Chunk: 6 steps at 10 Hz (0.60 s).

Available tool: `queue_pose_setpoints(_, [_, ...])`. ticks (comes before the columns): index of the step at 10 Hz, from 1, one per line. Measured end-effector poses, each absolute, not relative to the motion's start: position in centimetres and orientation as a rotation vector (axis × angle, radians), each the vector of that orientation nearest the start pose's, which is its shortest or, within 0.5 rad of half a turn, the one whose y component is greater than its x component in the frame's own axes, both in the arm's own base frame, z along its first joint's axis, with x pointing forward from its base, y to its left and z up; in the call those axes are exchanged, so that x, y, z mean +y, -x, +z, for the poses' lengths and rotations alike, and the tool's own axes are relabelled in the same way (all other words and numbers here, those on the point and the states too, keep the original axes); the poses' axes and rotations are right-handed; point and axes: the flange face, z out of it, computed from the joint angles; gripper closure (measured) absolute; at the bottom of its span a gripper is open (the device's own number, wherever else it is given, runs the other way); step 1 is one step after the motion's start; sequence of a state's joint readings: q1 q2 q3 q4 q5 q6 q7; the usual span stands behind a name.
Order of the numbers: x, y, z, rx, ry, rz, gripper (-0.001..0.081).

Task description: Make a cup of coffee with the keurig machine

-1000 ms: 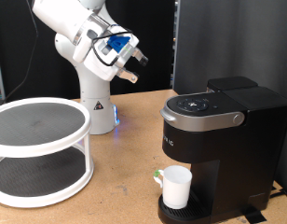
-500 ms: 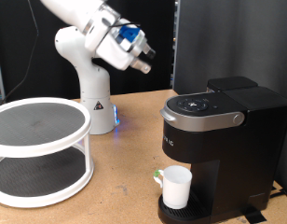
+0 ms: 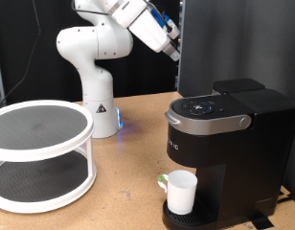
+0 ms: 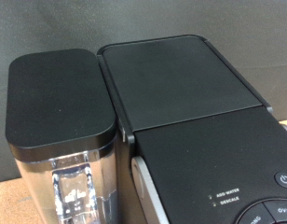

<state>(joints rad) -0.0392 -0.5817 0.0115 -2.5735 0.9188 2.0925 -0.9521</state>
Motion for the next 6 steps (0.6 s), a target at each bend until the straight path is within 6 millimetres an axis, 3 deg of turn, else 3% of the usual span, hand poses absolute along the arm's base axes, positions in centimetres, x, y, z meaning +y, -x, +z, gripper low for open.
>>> queue_pose_setpoints(2, [2.9, -38.6, 47.9, -0.655, 2.33, -0.613, 0.0001])
queue_pose_setpoints(4, [3.4, -38.8, 48.5, -0.894, 2.333, -0.653, 0.0001])
queue_pose_setpoints(6, [4.6, -39.9, 50.0, -1.138, 2.387, -0.589, 0.0001])
